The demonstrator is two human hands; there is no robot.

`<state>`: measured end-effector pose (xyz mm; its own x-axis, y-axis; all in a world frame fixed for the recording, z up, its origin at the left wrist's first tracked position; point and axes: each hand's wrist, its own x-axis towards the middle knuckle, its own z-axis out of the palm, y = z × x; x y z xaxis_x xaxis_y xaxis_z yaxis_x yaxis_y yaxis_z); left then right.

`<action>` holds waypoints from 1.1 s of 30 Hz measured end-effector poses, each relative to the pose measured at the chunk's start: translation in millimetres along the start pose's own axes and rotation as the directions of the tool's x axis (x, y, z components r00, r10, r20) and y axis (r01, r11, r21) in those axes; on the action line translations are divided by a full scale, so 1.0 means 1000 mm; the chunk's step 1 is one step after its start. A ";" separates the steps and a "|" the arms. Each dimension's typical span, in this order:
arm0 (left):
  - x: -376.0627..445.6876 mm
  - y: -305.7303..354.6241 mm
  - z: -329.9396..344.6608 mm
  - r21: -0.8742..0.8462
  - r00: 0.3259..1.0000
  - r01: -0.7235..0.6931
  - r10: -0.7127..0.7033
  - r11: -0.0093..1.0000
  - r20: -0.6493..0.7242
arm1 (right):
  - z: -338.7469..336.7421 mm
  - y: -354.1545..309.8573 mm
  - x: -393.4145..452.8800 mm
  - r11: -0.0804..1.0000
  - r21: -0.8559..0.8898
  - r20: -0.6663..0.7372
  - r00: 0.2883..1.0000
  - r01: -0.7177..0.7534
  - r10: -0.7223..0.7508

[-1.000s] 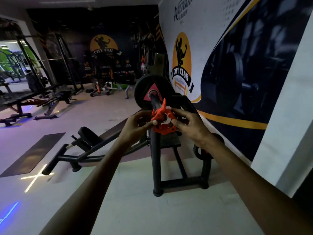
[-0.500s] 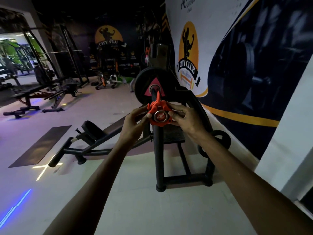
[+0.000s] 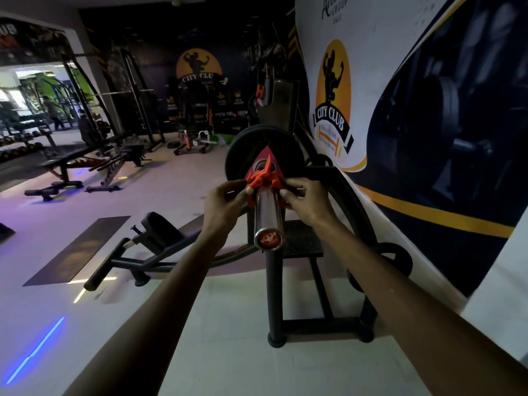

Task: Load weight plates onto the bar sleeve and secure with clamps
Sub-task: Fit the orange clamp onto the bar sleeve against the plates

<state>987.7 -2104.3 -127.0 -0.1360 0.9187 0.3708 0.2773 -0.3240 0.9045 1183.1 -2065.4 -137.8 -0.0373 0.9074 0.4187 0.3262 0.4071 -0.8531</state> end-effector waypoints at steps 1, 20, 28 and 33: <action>0.009 -0.003 0.001 0.011 1.000 -0.002 0.002 1.000 -0.004 | 0.002 0.005 0.008 1.000 0.009 -0.005 1.000 -0.004 0.004; 0.105 0.002 0.032 0.239 0.990 -0.097 0.119 0.966 -0.079 | 0.023 0.027 0.071 0.998 -0.054 -0.077 0.996 0.029 -0.034; 0.123 0.020 0.053 0.566 0.967 -0.005 0.149 0.824 -0.208 | 0.020 0.033 0.079 0.995 0.098 -0.007 0.999 -0.033 0.034; 0.122 0.024 0.047 0.446 0.969 -0.066 0.163 0.893 -0.184 | 0.017 0.032 0.082 0.998 0.059 -0.001 1.000 -0.020 0.020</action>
<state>1022.6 -1989.4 -69.6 -0.2613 0.7964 0.5454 0.6803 -0.2488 0.6894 1174.0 -1976.2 -135.8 -0.0303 0.9151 0.4020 0.2706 0.3947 -0.8780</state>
